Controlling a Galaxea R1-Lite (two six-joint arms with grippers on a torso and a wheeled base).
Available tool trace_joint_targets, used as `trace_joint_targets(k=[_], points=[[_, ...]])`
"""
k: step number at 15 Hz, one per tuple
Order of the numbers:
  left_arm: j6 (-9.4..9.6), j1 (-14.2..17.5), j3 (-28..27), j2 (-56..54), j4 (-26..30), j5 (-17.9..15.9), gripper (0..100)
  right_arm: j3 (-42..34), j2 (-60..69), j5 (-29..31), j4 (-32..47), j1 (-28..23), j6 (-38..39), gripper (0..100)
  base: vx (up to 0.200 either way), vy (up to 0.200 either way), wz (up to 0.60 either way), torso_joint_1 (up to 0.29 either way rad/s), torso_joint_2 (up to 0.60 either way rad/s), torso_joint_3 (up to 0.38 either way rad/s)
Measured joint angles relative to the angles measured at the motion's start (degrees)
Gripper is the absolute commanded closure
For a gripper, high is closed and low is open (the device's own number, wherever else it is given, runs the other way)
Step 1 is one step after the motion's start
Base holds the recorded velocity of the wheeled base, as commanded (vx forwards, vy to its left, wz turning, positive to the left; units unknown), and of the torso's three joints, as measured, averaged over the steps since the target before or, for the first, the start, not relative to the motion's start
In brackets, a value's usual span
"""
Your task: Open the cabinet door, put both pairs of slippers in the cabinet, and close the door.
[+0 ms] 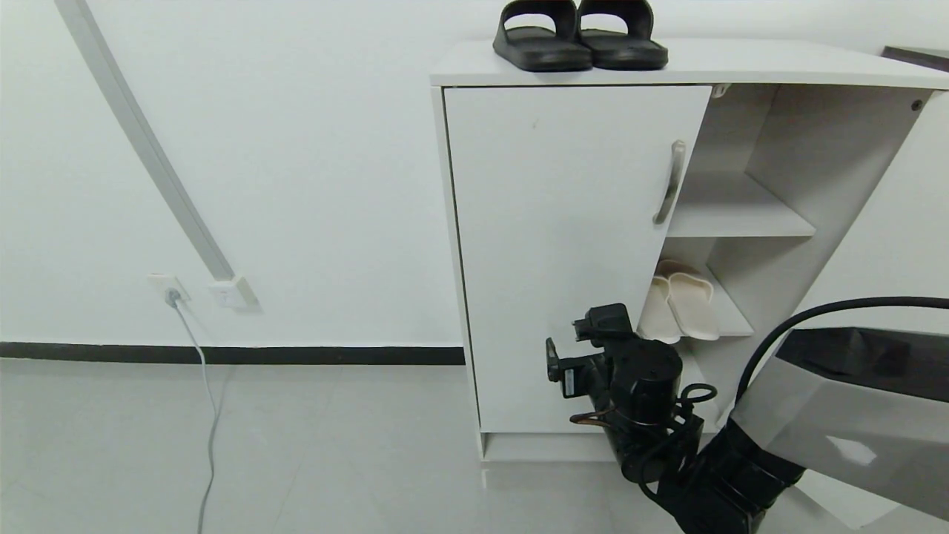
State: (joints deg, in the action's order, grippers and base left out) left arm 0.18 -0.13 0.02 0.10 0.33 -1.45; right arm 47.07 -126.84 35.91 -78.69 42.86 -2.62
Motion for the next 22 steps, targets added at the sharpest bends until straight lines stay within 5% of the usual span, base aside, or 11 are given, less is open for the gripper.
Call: trace_joint_targets(k=[22], points=[[-0.02,0.04,-0.02,0.00,-0.09,0.04,100,-0.05,0.02,0.02,-0.11,0.07,0.00,0,0.000,0.000,0.00,0.149,-0.48,-0.332]])
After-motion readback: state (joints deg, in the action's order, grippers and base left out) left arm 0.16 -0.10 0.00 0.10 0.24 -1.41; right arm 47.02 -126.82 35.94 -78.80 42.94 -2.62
